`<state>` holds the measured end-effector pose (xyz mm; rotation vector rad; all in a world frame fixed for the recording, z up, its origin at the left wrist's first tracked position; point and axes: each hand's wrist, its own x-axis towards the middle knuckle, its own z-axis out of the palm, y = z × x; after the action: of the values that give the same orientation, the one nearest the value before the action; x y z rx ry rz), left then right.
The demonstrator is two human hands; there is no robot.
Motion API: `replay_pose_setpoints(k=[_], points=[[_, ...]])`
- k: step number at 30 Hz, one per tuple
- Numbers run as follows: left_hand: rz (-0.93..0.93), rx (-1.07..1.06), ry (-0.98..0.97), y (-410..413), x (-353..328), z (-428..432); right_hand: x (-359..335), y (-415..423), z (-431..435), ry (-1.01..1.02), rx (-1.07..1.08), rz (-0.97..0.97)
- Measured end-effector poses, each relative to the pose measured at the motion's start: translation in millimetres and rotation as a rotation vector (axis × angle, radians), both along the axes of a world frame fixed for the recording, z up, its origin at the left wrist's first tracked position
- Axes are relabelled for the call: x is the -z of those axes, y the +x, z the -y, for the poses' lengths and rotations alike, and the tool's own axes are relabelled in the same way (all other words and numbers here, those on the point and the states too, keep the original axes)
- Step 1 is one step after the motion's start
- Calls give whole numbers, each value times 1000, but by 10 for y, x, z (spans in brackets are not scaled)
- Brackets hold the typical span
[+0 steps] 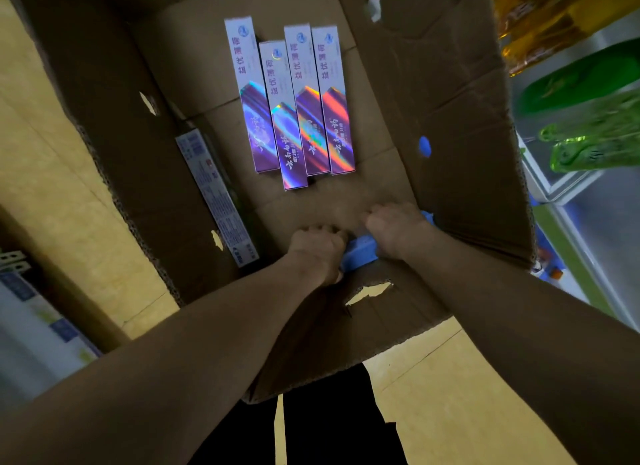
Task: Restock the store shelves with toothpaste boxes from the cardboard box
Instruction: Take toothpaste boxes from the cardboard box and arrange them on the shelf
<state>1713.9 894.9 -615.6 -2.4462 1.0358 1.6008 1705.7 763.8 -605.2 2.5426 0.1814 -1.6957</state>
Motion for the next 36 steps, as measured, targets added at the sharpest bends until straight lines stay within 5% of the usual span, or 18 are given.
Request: replay_pose_setpoints(k=[19,36], points=[[171,-119,1,-9,-25,-53,-62,-52,18,30,16,177],[373,-19,37,274,-399,-343,-444,33,-251,55,22,365]])
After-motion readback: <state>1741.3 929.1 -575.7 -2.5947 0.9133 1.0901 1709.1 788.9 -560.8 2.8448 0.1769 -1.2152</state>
